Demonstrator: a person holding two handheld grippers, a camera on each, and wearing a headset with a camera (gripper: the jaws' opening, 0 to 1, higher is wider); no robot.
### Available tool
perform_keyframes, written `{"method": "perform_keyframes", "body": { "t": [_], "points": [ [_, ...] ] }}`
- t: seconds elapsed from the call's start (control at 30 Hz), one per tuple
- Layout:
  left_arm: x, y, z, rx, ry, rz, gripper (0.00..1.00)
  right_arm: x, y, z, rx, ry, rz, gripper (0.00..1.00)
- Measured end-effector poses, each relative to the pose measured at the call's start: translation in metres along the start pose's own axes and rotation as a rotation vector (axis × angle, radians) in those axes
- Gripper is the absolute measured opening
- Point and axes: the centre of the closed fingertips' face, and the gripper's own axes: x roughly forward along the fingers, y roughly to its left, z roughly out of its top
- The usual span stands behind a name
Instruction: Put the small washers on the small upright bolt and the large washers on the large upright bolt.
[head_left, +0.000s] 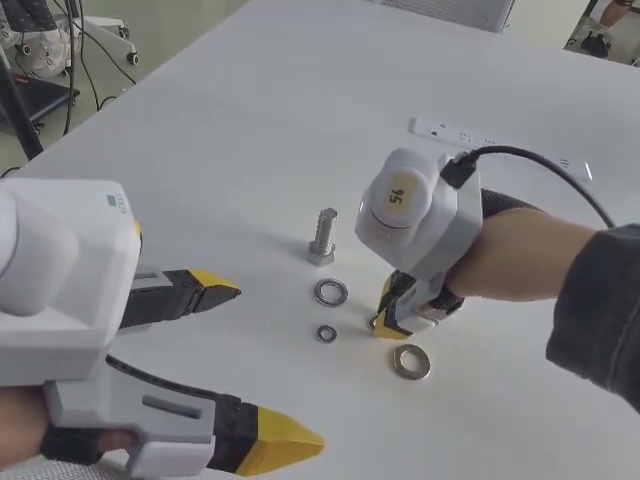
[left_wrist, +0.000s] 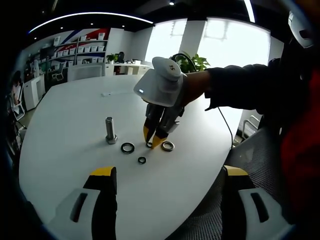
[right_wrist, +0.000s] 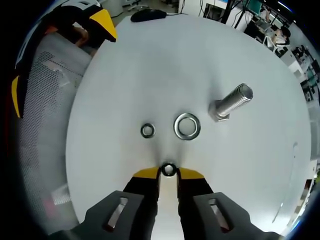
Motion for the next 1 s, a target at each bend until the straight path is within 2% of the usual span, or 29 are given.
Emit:
{"method": "perform_keyframes", "body": {
  "t": [0.6,1.0],
  "points": [
    [0.000,0.000,0.000,0.001,0.003,-0.001,0.86,0.000,0.001,0.000,-0.002,-0.002,0.003,0.14],
    [0.001,-0.001,0.000,0.005,0.001,-0.003,0.86,-0.013,0.004,-0.004,0.007,-0.005,0.004,0.14]
  ]
}}
